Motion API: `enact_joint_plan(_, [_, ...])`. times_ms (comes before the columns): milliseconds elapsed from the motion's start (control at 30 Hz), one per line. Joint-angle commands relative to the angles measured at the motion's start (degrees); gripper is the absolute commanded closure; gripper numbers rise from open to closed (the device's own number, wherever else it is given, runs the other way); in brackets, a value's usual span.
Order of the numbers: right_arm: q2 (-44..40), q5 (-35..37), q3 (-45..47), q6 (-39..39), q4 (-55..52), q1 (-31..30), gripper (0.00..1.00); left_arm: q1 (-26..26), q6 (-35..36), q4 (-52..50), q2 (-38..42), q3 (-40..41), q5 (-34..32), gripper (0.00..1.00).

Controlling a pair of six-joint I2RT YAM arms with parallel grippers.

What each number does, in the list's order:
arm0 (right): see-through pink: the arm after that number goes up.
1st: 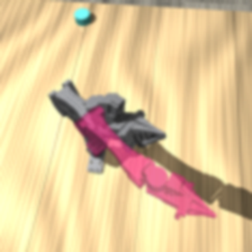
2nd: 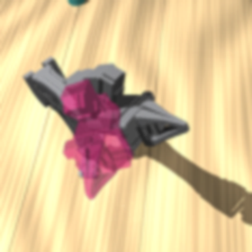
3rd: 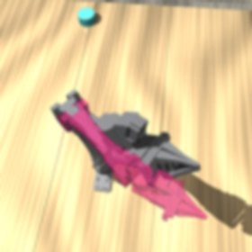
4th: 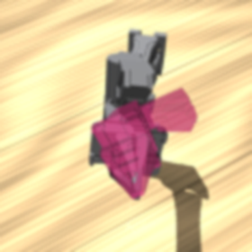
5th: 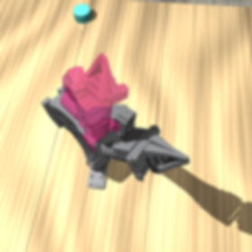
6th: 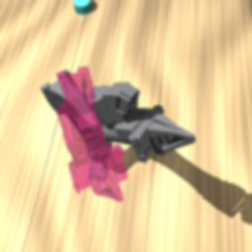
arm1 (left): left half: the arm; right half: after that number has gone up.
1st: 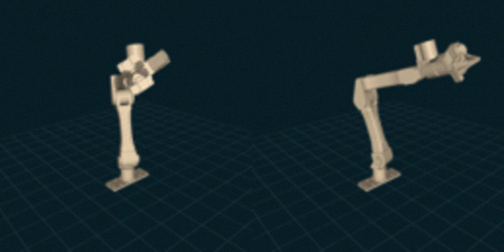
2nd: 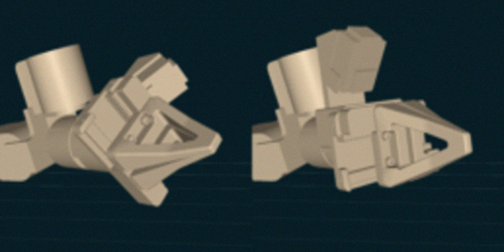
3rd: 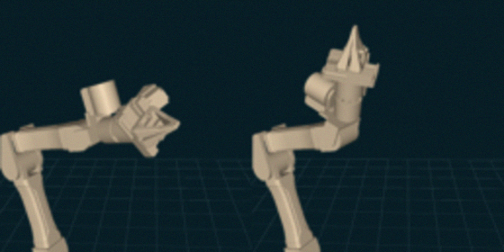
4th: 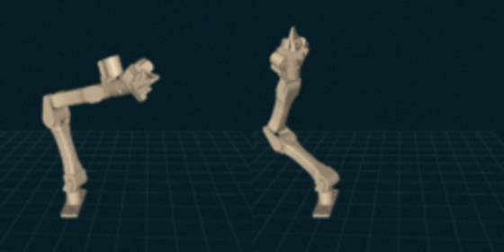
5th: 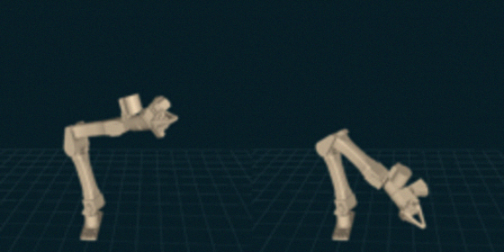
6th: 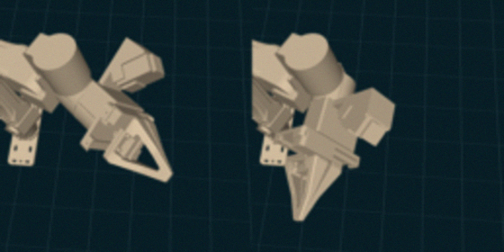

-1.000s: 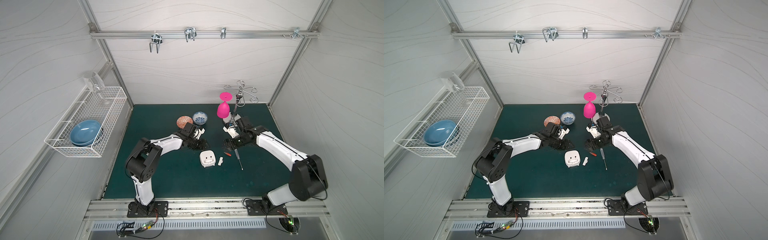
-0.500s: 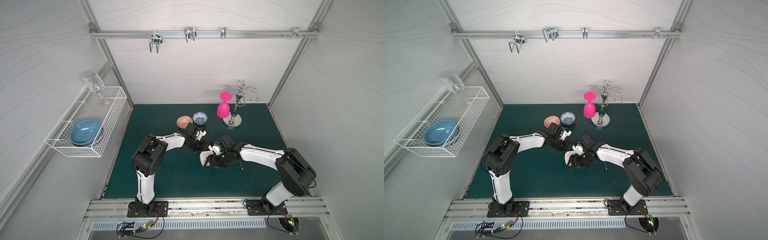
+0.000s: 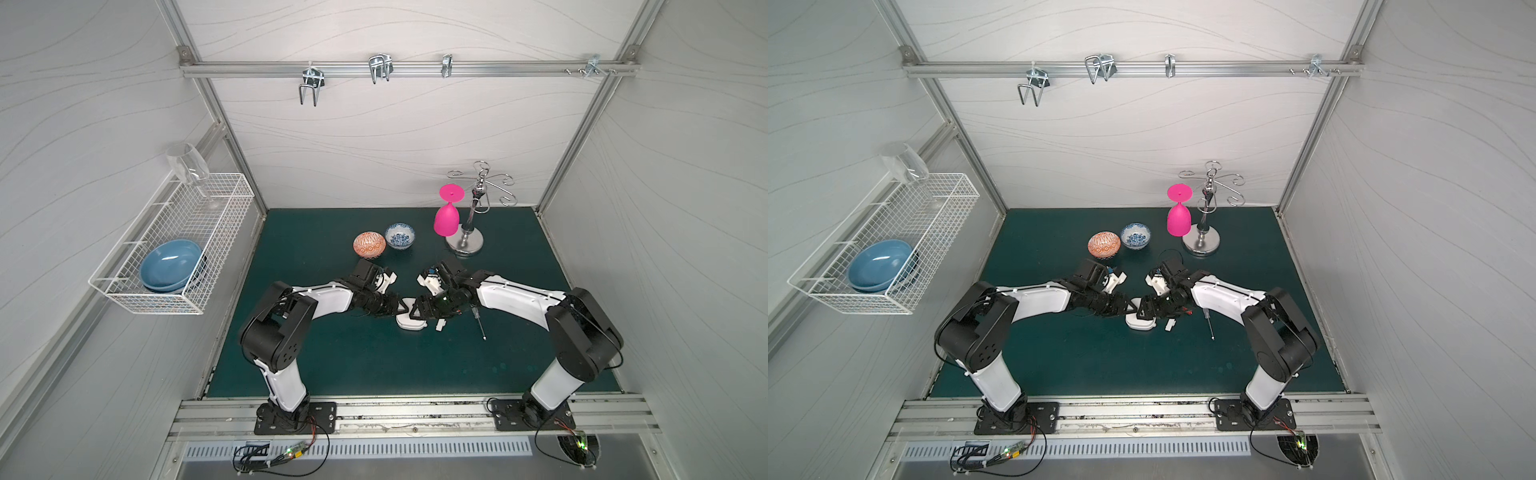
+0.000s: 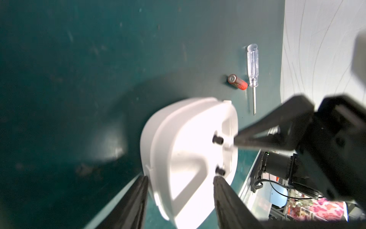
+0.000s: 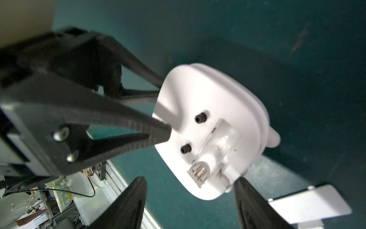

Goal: Remove the battery from the alarm
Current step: Adjust the alarm at the center of the board.

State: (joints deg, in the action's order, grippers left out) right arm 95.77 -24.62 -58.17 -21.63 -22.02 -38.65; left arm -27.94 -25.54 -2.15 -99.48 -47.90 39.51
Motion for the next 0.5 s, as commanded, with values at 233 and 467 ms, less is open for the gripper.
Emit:
enact_joint_plan(233, [-10.0, 0.9, 2.8, -0.5, -5.3, 7.3, 0.31, -0.4, -8.1, 10.1, 7.5, 7.9, -2.3, 0.41])
enact_joint_plan(467, [-18.7, -2.8, 15.8, -15.4, -3.6, 13.4, 0.51, -0.4, -10.9, 11.2, 12.6, 11.5, -6.6, 0.4])
